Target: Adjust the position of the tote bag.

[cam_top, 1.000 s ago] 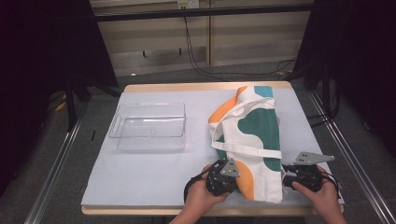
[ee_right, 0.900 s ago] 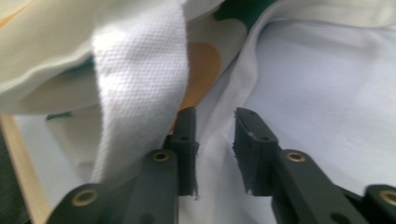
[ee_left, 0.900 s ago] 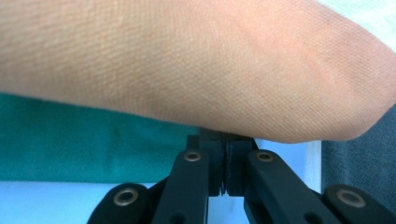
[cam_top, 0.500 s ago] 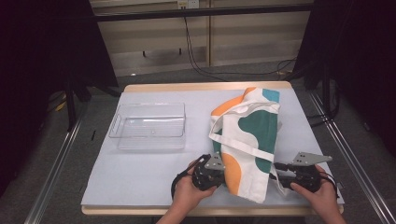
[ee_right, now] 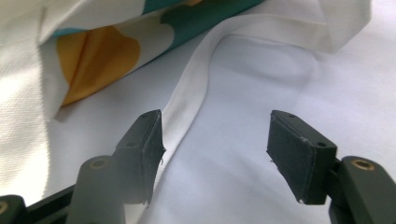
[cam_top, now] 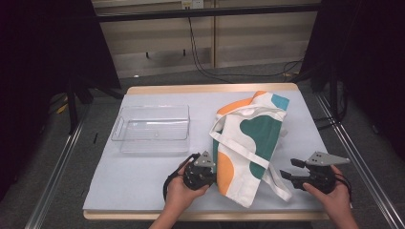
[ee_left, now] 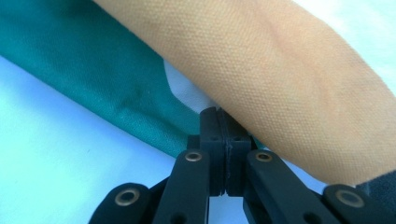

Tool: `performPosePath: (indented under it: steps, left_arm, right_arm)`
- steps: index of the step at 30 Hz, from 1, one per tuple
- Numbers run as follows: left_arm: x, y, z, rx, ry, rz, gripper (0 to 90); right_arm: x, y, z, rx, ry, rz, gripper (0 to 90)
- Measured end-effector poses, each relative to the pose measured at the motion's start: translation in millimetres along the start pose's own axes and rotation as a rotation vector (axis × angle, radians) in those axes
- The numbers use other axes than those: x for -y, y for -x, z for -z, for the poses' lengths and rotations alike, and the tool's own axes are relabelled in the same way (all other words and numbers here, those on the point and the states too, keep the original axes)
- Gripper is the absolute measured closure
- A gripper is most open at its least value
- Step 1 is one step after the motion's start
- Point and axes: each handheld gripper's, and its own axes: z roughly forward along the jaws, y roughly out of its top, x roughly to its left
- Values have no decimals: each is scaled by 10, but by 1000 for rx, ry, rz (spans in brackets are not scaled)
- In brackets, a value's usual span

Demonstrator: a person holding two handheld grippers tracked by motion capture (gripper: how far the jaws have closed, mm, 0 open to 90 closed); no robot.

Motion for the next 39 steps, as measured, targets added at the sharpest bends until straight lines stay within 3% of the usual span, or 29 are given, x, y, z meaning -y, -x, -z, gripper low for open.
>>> performPosePath:
  steps: [1, 2, 3, 9, 13, 15, 17, 22, 24, 26, 29, 31, 33, 39]
  left_arm:
    - [9, -11, 3, 0, 5, 2, 897]
    - [11, -20, 26, -4, -19, 0, 897]
    - [27, -29, 19, -3, 2, 7, 897]
    - [66, -100, 106, -17, -6, 36, 896]
    - [107, -157, 108, -5, 11, 67, 897]
    - [106, -166, 115, -2, 5, 62, 897]
    - [107, -170, 115, -2, 5, 66, 897]
    - [113, -196, 149, -19, 3, 69, 897]
    - [130, -223, 171, -27, 1, 76, 897]
    - [141, -241, 182, -21, 5, 79, 896]
    - [127, -226, 182, -22, 5, 72, 895]
    - [119, -229, 200, -23, -13, 72, 895]
    - [133, -238, 178, -21, 5, 82, 896]
    - [134, -280, 202, -32, -13, 95, 897]
  right_arm:
    - [-4, 2, -5, 5, 4, 3, 360]
    - [-10, 4, -8, 6, 6, -1, 358]
    - [-16, 8, -15, 9, 12, -4, 348]
    - [-79, 92, -110, 56, 25, -11, 316]
    - [-164, 221, -218, 124, 20, -15, 289]
    - [-222, 278, -266, 159, 21, -2, 301]
    - [-291, 324, -318, 167, 25, 11, 332]
    - [-474, 341, -452, 150, 28, 47, 524]
    - [-505, 331, -485, 138, 34, 52, 731]
    - [-515, 293, -506, 84, 49, 33, 811]
    - [-523, 207, -536, 58, 53, 47, 875]
    - [-522, 186, -533, 72, 57, 36, 859]
    - [-508, 198, -518, 82, 47, 7, 774]
    - [-356, 256, -462, 139, 31, 3, 516]
